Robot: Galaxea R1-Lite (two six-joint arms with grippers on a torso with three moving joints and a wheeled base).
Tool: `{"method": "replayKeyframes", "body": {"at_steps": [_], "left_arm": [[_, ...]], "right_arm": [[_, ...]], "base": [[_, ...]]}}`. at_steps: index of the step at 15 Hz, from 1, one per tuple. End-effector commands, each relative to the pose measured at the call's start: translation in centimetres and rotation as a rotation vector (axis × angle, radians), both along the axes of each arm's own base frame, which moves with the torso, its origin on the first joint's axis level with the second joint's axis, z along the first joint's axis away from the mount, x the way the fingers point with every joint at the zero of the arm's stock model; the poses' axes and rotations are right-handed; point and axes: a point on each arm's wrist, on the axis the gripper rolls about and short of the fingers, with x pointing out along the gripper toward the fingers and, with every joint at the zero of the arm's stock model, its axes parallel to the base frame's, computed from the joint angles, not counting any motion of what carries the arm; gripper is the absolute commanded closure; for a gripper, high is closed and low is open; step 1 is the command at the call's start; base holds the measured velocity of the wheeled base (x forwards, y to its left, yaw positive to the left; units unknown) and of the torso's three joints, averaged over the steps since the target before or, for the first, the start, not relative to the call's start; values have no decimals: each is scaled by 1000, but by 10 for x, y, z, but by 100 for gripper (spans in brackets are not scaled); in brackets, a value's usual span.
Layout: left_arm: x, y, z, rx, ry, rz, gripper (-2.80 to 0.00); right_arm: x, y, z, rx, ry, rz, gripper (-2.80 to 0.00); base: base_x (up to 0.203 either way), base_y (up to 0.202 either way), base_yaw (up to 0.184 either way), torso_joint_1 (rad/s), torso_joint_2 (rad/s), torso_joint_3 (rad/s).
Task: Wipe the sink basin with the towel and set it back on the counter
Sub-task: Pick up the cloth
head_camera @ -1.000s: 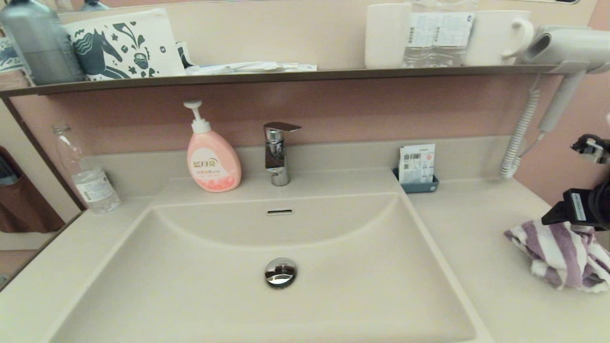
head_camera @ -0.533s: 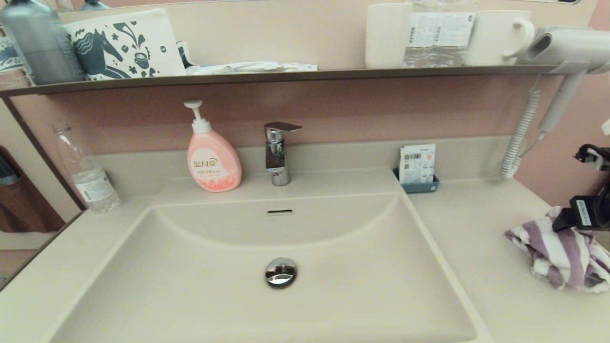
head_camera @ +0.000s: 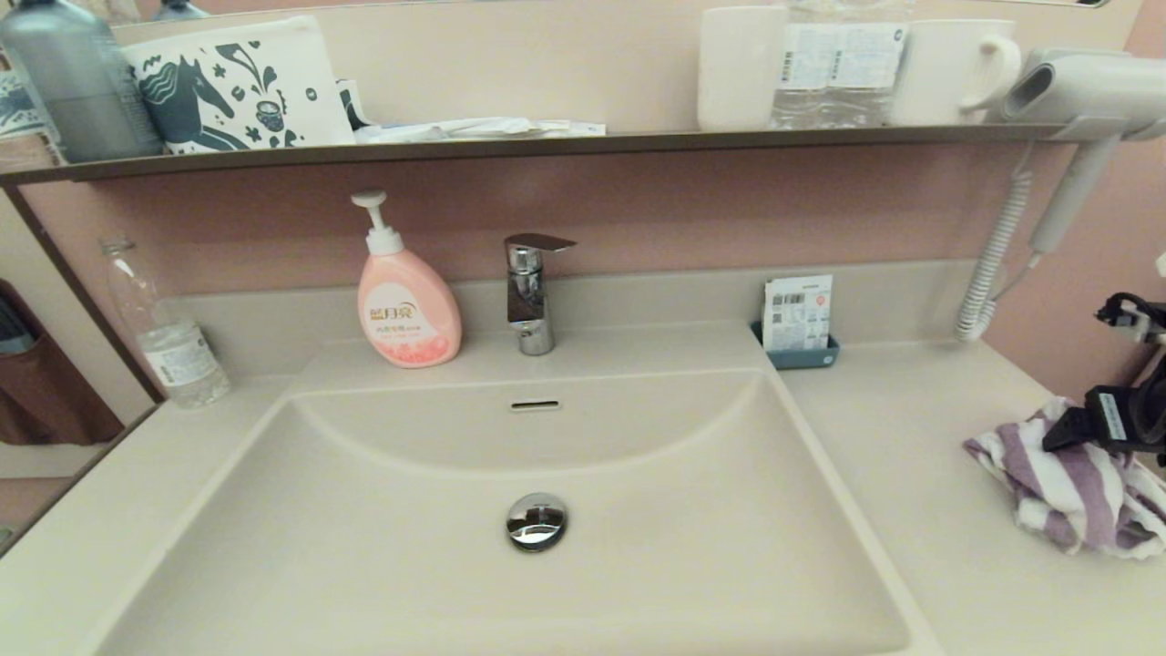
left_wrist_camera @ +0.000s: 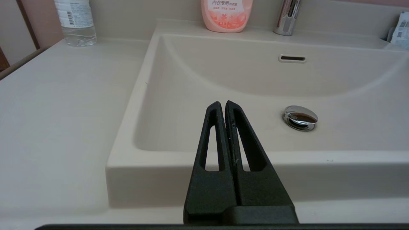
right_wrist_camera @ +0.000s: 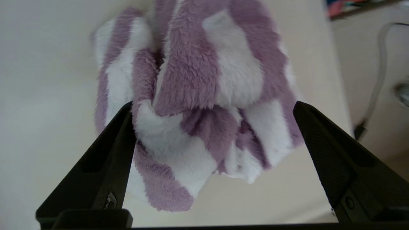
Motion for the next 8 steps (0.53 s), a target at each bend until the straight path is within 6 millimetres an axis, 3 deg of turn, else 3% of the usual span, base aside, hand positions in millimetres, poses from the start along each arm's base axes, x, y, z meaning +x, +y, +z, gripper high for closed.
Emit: {"method": "replayKeyframes", "body": {"at_steps": [1, 8], "left_arm": [[0, 0, 0, 0, 1, 1, 0], [0, 0, 0, -1, 1, 1, 0]], "right_arm": [[-2, -8, -3, 42, 7, 27, -280], [-22, -57, -25, 137, -1, 162, -280]], "base": [[0, 0, 0, 0, 0, 0], [0, 0, 0, 0, 0, 0]]}}
